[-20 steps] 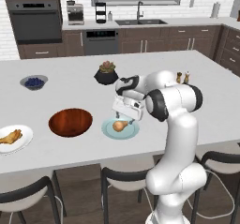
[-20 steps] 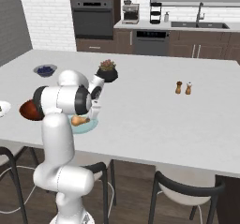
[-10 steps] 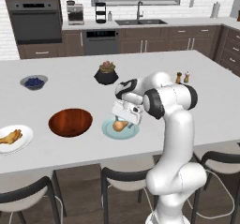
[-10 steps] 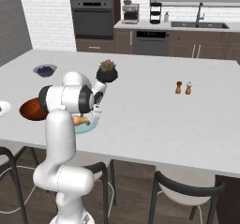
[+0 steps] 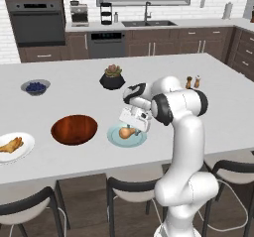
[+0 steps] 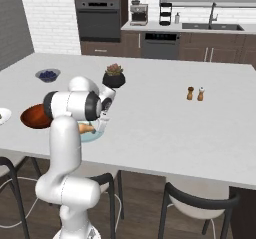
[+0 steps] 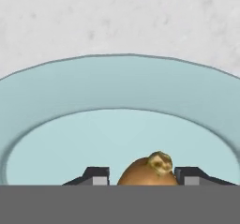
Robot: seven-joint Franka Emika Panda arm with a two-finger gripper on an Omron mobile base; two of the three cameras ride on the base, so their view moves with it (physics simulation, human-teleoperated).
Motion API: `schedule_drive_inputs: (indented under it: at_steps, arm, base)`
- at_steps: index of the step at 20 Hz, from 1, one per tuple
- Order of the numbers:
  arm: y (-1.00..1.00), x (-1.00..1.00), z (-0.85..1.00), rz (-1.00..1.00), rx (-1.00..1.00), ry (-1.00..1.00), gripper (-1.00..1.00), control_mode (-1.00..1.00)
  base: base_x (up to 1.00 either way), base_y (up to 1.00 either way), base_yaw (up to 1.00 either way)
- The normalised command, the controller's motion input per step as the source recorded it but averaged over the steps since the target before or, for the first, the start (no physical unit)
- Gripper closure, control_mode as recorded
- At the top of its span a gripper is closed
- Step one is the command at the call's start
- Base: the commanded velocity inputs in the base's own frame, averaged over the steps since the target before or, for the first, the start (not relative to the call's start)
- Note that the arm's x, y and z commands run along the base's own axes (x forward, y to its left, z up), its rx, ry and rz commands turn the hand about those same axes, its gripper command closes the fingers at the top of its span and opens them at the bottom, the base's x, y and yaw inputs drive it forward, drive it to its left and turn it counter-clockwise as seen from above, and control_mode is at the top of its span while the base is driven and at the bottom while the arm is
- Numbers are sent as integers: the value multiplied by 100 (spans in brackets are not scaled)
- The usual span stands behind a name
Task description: Pick the chicken drumstick and squash from their plates and place them in the bowl. Then put the bowl in the fridge.
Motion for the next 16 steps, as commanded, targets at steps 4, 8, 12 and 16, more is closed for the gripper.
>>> schedule_drive_inputs:
  at_steps: [4, 8, 12, 16]
  arm:
    - [11, 0, -6, -7, 0, 9, 100, -100]
    - [1, 0, 0, -8, 0, 8, 100, -100]
    - [0, -19, 20, -10, 4, 5, 100, -100]
    - [0, -46, 42, -16, 6, 3, 100, -100]
  base:
    - [0, 0, 0]
    - [0, 0, 0]
    - [0, 0, 0]
    - [0, 0, 0]
